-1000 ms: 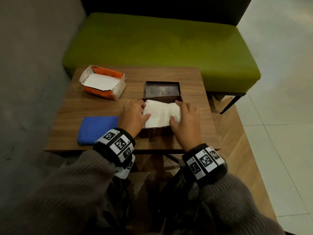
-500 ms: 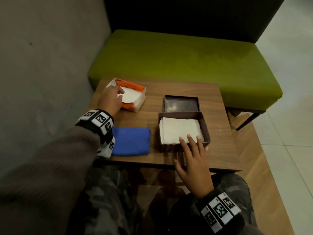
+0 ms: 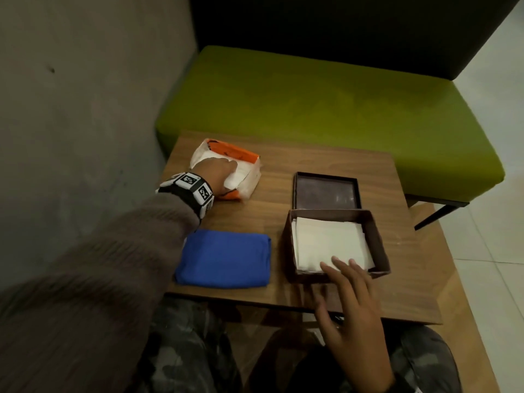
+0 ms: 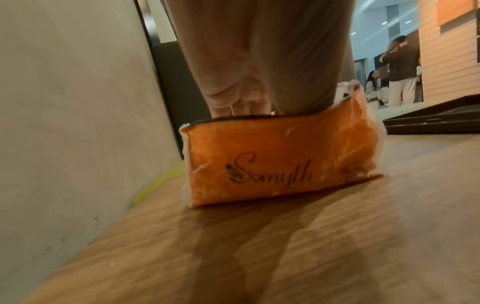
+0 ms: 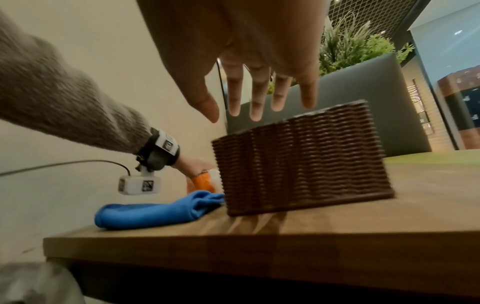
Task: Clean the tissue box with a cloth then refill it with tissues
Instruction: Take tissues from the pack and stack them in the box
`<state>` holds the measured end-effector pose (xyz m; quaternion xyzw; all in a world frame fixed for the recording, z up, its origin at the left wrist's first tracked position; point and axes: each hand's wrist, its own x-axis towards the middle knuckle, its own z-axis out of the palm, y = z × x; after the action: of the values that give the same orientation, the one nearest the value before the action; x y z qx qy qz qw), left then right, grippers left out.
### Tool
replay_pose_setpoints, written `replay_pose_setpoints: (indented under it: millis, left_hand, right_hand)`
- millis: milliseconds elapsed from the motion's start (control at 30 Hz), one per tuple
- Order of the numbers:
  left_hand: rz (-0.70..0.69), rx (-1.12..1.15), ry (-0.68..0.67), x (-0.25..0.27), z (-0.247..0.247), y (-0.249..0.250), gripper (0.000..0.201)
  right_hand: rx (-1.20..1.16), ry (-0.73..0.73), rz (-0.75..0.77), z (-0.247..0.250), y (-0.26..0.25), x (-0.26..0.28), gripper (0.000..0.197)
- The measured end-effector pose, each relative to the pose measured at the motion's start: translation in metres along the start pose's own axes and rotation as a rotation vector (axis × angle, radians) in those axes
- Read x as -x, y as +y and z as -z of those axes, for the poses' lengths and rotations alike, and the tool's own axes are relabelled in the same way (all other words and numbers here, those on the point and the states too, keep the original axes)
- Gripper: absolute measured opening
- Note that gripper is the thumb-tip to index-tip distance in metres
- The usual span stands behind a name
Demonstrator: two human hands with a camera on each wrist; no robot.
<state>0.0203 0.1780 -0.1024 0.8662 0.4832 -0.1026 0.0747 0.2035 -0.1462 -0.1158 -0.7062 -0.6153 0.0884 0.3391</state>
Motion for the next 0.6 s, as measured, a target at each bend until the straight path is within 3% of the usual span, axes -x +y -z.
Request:
replay_pose_setpoints:
  millis: [200, 367, 600]
  left_hand:
    - [-0.014, 0.091, 0.008, 0.005, 0.011, -0.009, 0.034]
    - [0.008, 0.164, -0.048, 0.007, 0.019, -0.015, 0.028]
    - [-0.010, 0.216, -0.102, 0.010, 0.023, -0.017, 0.027]
  right_hand:
    - [-0.107, -0.153, 0.149, -0.015, -0.051, -0.019, 0.029]
    - [-0.099, -0.228, 0.121, -0.037, -0.066, -0.032, 0.031]
    - [-0.060, -0.218, 0.082, -0.043, -0.054, -0.030, 0.030]
